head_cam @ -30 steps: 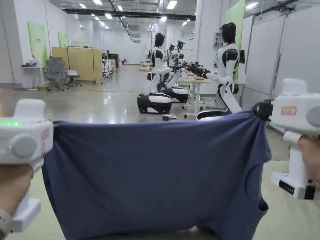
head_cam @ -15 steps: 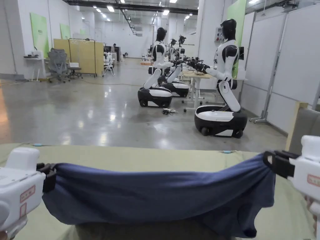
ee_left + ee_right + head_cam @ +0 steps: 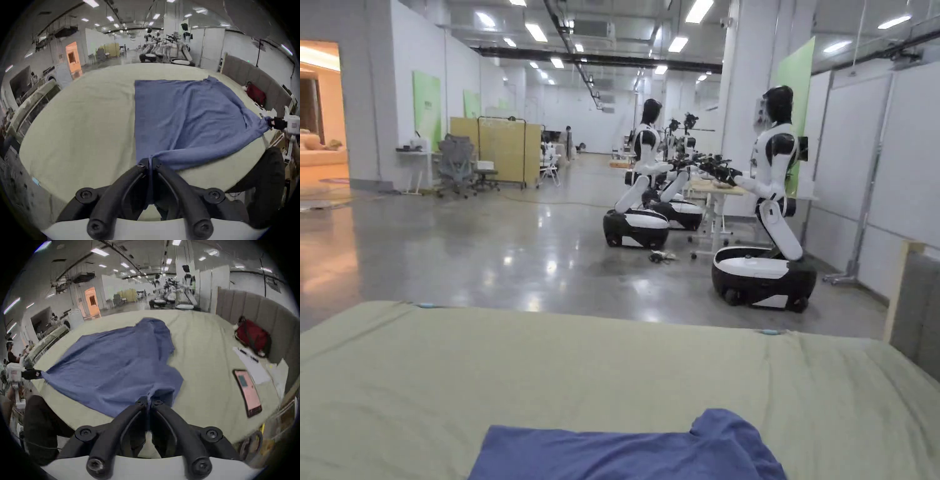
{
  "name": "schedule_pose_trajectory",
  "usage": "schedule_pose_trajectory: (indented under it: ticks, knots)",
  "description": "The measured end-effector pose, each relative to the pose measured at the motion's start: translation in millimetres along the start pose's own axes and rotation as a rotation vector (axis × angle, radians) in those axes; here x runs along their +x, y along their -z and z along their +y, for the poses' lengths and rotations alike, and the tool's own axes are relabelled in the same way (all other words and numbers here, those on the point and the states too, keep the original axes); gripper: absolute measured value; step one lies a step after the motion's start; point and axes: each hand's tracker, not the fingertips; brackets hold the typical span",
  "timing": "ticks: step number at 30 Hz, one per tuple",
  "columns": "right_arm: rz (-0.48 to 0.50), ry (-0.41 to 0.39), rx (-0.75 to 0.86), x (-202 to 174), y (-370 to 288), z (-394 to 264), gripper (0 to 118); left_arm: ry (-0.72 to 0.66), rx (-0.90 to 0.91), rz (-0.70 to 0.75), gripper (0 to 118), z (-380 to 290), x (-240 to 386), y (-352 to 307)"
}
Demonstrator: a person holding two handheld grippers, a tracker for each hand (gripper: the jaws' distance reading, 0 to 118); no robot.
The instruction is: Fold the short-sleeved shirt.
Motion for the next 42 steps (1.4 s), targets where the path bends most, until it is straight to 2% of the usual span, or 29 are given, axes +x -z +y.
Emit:
schedule_pose_trajectory:
  ticks: [1,2,3,4,5,6,8,11,14,18,19,20,21,22,23,24,27,31,32,34,35,42]
  knots:
    - [0.007,0.018,-0.005,0.1,-1.3,2.1,13,-0.004,0.017,-0.006,21,0.8,-1.5,-2.0]
    - [0.002,0.022,-0.006,-2.2,-4.2,6.8,23,0.001,0.027,0.001,56,3.1,-1.7,-5.6]
    - [-0.004,0.020,0.003,-5.6,-12.2,13.3,49,0.012,0.042,0.018,108,6.8,-1.0,-12.1]
    - [-0.006,0.004,0.043,-9.3,-21.7,18.5,71,0.014,0.053,0.022,118,7.8,-2.6,-16.0]
    - [-0.002,-0.022,0.098,-15.3,-33.9,25.0,85,0.017,0.120,0.020,116,9.9,-0.8,-30.3]
    - [-0.002,-0.041,0.156,-22.2,-47.2,30.8,87,0.015,0.222,0.001,116,14.1,3.0,-48.9]
    - [0.026,-0.053,0.267,-41.5,-83.8,43.6,87,0.019,0.271,-0.005,116,17.5,13.7,-76.7]
    - [0.055,-0.072,0.429,-66.3,-120.4,52.7,87,0.079,0.440,0.029,117,18.1,32.3,-112.6]
    - [0.001,-0.073,0.541,-86.2,-140.7,45.8,87,0.116,0.585,0.123,117,7.2,53.7,-137.5]
    - [-0.017,0.004,0.644,-94.4,-149.5,17.0,86,0.077,0.671,0.187,117,-18.3,67.3,-152.1]
    - [-0.036,0.016,0.652,-92.6,-145.3,9.8,77,0.039,0.647,0.158,113,-20.4,65.6,-153.1]
    - [-0.056,0.023,0.635,-93.4,-143.9,6.5,51,0.011,0.619,0.143,98,-25.1,66.3,-154.9]
    - [-0.112,0.029,0.614,-93.4,-140.1,4.6,3,0.007,0.606,0.148,40,-26.7,65.5,-154.6]
    - [-0.168,0.045,0.602,-91.1,-136.5,1.3,3,0.024,0.560,0.236,0,-25.9,65.3,-149.8]
    - [-0.111,0.036,0.591,-88.1,-136.3,2.8,3,0.043,0.559,0.223,0,-29.3,61.5,-150.0]
    - [-0.072,0.059,0.569,-84.2,-134.1,1.8,3,0.048,0.532,0.166,0,-32.4,58.1,-150.4]
    - [-0.084,0.068,0.570,-79.9,-136.3,-2.8,3,0.027,0.419,0.184,0,-39.0,43.3,-141.5]
    - [-0.076,0.068,0.511,-73.7,-121.7,-8.2,3,0.017,0.232,0.117,2,-54.0,24.4,-110.7]
    - [-0.079,0.066,0.484,-71.6,-114.4,-9.6,3,0.028,0.192,0.096,16,-57.4,23.7,-100.1]
    - [-0.090,0.069,0.441,-67.3,-101.5,-12.1,3,0.070,0.142,0.103,102,-63.1,22.0,-84.4]
    - [-0.090,0.069,0.429,-68.5,-100.7,-12.8,3,0.087,0.110,0.109,118,-65.6,21.8,-74.3]
    - [-0.110,0.051,0.333,-58.6,-76.8,-13.2,3,0.047,0.090,0.025,117,-54.7,9.7,-29.2]
